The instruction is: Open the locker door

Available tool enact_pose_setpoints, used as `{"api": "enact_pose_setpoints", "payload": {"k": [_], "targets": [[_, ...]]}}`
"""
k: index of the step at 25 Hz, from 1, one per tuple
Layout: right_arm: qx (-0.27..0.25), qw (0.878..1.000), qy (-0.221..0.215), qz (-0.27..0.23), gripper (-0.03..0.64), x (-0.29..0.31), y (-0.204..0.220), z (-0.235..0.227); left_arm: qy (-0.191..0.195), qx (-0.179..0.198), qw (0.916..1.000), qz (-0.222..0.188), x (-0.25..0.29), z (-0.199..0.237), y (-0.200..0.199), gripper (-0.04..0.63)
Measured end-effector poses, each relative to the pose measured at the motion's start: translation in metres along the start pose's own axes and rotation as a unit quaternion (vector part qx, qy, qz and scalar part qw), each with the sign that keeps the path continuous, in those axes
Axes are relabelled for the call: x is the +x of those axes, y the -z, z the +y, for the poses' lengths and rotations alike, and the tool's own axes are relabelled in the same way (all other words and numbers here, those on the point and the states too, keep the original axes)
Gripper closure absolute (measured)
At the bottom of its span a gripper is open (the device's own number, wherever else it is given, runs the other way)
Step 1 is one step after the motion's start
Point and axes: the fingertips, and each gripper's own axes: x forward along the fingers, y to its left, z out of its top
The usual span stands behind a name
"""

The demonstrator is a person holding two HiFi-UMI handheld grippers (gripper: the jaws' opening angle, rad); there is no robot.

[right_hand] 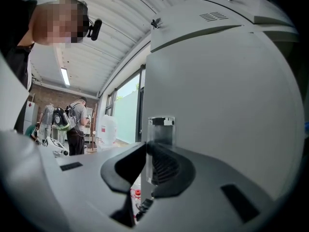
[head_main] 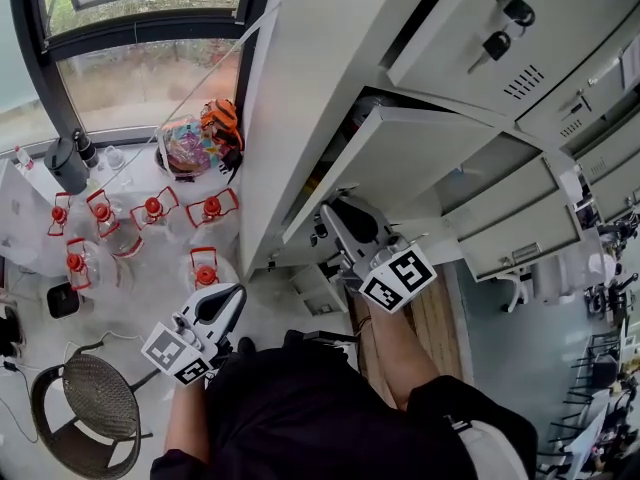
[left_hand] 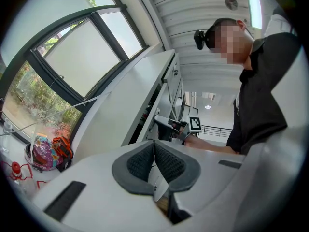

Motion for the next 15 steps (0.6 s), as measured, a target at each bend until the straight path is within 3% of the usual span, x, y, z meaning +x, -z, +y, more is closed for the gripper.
{"api": "enact_pose_setpoints", "payload": {"k": [15], "targets": [[0.0, 0.992, -0.123, -0.008, 0.58, -0.021, -0.001, 0.007, -0.056, 0.021, 0.9981, -0.016, 0.064, -0.038, 0.011, 0.577]]}}
